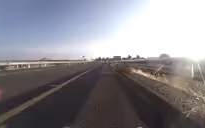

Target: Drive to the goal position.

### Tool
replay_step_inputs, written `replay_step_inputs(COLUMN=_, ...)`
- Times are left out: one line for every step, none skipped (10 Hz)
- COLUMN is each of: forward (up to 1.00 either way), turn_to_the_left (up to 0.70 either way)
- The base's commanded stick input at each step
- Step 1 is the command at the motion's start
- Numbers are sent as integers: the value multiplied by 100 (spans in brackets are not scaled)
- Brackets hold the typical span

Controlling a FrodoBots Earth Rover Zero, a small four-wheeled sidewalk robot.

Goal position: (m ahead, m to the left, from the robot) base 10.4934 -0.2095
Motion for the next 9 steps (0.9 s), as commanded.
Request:
replay_step_inputs(forward=50, turn_to_the_left=0)
replay_step_inputs(forward=50, turn_to_the_left=0)
replay_step_inputs(forward=50, turn_to_the_left=0)
replay_step_inputs(forward=50, turn_to_the_left=0)
replay_step_inputs(forward=50, turn_to_the_left=0)
replay_step_inputs(forward=50, turn_to_the_left=0)
replay_step_inputs(forward=50, turn_to_the_left=0)
replay_step_inputs(forward=50, turn_to_the_left=0)
replay_step_inputs(forward=50, turn_to_the_left=0)
